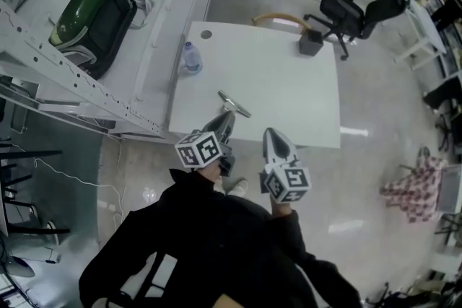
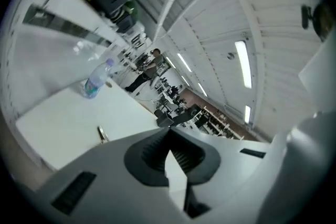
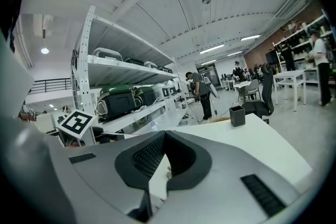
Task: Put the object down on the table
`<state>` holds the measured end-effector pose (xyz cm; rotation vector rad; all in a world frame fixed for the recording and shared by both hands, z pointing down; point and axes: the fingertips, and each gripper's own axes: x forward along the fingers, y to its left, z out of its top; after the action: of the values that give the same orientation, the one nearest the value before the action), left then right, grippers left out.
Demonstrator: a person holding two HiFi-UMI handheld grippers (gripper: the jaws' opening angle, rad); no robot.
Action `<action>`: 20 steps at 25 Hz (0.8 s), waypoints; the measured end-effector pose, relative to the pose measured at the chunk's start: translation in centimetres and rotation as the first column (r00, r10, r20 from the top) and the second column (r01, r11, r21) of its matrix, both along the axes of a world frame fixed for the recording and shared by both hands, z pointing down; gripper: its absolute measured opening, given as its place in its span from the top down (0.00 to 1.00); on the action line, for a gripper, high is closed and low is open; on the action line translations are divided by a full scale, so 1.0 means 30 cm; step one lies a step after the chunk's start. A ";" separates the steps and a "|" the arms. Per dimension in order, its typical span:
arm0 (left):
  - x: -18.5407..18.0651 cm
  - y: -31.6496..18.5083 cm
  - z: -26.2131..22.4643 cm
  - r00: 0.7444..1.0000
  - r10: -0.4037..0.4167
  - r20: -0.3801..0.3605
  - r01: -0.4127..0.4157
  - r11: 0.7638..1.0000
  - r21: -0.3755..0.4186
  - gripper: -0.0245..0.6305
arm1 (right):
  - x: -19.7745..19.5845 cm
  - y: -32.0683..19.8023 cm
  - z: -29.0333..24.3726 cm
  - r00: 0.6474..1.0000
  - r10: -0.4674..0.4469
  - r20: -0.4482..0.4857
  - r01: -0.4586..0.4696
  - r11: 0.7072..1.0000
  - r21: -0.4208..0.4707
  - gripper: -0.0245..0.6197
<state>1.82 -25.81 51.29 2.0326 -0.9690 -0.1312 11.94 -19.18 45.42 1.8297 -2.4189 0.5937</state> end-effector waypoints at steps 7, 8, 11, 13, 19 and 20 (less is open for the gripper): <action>0.031 0.049 -0.158 0.906 -0.019 0.423 -0.161 0.908 0.386 0.96 | 0.004 0.007 -0.040 1.000 -0.005 -0.029 0.006 0.999 0.044 0.98; 0.034 0.058 -0.166 0.904 -0.022 0.427 -0.165 0.903 0.396 0.96 | 0.001 0.006 -0.047 0.999 -0.008 -0.031 0.009 0.999 0.053 0.98; 0.037 0.075 -0.176 0.901 -0.034 0.432 -0.163 0.897 0.411 0.96 | -0.004 0.009 -0.052 0.999 -0.019 -0.043 0.021 0.998 0.066 0.98; 0.038 0.083 -0.187 0.898 -0.044 0.439 -0.164 0.890 0.425 0.96 | -0.008 0.009 -0.067 0.998 -0.026 -0.058 0.030 0.997 0.073 0.98; 0.031 0.088 -0.212 0.892 -0.074 0.446 -0.157 0.875 0.458 0.96 | 0.000 0.006 -0.089 0.997 -0.011 -0.073 0.018 0.995 0.099 0.98; 0.032 0.086 -0.210 0.894 -0.073 0.442 -0.153 0.877 0.455 0.96 | 0.001 0.003 -0.093 0.997 -0.012 -0.071 0.019 0.995 0.102 0.98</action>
<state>2.78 -23.23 44.99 2.6161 -1.2705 0.1480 11.97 -19.09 42.61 1.8341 -2.4578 0.4033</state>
